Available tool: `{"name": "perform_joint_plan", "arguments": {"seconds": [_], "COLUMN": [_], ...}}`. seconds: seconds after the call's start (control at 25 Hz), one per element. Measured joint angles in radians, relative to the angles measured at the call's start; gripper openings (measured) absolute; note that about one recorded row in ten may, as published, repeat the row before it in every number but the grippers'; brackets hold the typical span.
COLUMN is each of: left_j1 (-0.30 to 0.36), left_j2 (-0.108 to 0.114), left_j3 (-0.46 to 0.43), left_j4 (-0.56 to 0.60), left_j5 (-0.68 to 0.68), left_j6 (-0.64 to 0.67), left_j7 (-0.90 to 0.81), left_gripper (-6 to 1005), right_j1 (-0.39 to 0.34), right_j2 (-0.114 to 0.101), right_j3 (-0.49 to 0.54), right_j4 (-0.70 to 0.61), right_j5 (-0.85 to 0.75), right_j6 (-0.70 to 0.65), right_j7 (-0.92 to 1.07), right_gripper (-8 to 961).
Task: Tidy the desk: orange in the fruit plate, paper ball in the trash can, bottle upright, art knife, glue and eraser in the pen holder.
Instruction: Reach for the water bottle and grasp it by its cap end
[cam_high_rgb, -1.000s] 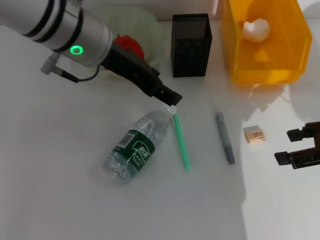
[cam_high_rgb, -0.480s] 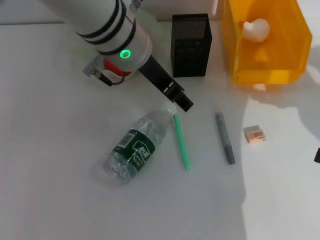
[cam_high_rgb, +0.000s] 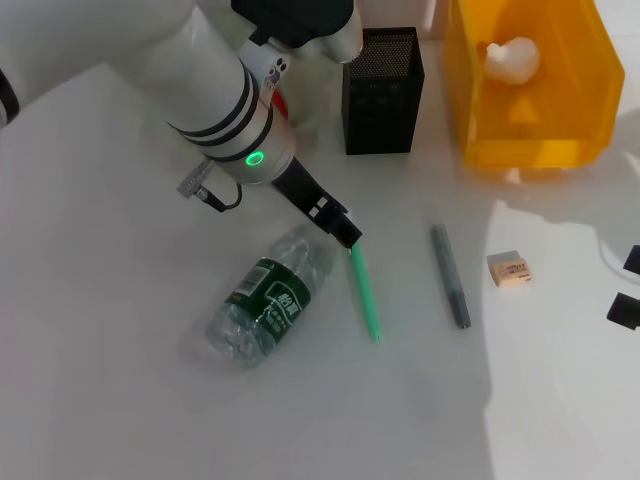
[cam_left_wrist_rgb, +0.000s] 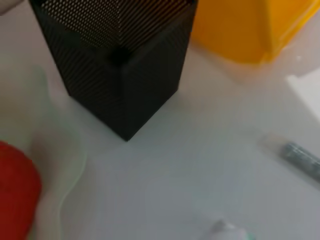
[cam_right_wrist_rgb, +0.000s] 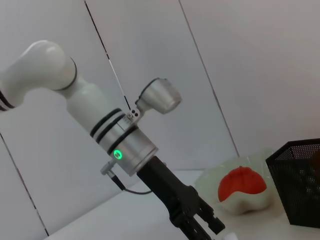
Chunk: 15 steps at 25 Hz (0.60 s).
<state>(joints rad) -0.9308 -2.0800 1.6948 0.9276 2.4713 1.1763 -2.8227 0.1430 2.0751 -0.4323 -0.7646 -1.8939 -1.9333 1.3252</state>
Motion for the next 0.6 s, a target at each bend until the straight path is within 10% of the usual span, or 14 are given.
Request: {"name": "perform_joint_plan", "arguments": {"seconds": [0.6], "left_j1": [0.017], "left_j2": [0.0], "left_j3": [0.064], "left_j4": [-0.043], "left_j5": [-0.023], "left_j6": [-0.084], "left_j7": [0.002], "left_gripper": [840], "right_j1": [0.03], "right_j2": [-0.007], "right_j3": [-0.007], "right_j4": [0.083], "right_j5": [0.001], "right_j6": [0.048], "right_j7": [-0.004], "right_gripper": [799]}}
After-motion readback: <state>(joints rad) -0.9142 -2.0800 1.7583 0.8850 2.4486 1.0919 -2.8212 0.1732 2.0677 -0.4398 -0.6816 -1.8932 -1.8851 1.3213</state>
